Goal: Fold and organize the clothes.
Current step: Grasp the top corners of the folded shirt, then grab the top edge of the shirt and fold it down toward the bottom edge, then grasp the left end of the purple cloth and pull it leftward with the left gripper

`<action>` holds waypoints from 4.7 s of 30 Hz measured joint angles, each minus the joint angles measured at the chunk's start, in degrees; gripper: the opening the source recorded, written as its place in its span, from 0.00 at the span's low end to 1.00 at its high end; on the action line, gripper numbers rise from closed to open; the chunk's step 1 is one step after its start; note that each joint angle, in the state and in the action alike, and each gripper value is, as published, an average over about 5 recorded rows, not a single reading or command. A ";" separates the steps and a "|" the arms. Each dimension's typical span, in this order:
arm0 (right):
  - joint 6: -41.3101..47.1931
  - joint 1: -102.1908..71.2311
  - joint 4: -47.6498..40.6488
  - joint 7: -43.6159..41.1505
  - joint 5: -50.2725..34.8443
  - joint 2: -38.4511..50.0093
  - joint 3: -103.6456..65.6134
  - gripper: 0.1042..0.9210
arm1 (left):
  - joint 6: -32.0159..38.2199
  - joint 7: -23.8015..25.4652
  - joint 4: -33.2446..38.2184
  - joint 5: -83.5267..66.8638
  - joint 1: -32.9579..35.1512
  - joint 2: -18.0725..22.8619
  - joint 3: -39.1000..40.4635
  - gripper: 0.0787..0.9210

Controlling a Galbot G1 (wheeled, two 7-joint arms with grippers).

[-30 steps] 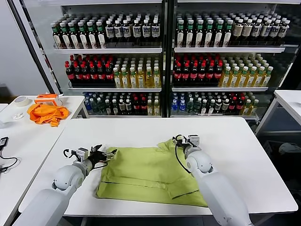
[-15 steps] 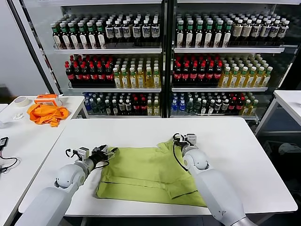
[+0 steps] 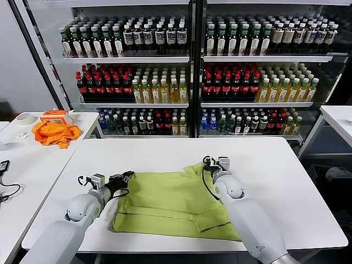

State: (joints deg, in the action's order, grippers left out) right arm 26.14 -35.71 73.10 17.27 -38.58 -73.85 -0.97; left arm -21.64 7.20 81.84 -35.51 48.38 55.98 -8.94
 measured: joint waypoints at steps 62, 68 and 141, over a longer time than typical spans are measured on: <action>3.92 -40.08 47.85 -0.73 -1.00 15.14 -18.07 0.00 | 4.80 0.51 18.42 -5.02 17.71 -9.47 -6.48 0.01; 4.06 -41.63 48.80 -1.23 -1.04 15.41 -19.02 0.00 | 4.87 0.98 18.96 -4.75 18.64 -9.55 -6.94 0.01; 1.51 -49.57 53.76 -1.61 2.52 13.46 -21.64 0.88 | -2.58 -32.15 29.97 -3.95 27.62 0.48 -4.58 0.65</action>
State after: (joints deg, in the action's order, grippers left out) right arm 27.66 -85.28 126.86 15.65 -36.06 -60.39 -22.60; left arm -24.22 -24.95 111.80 -39.46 76.00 56.46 -13.52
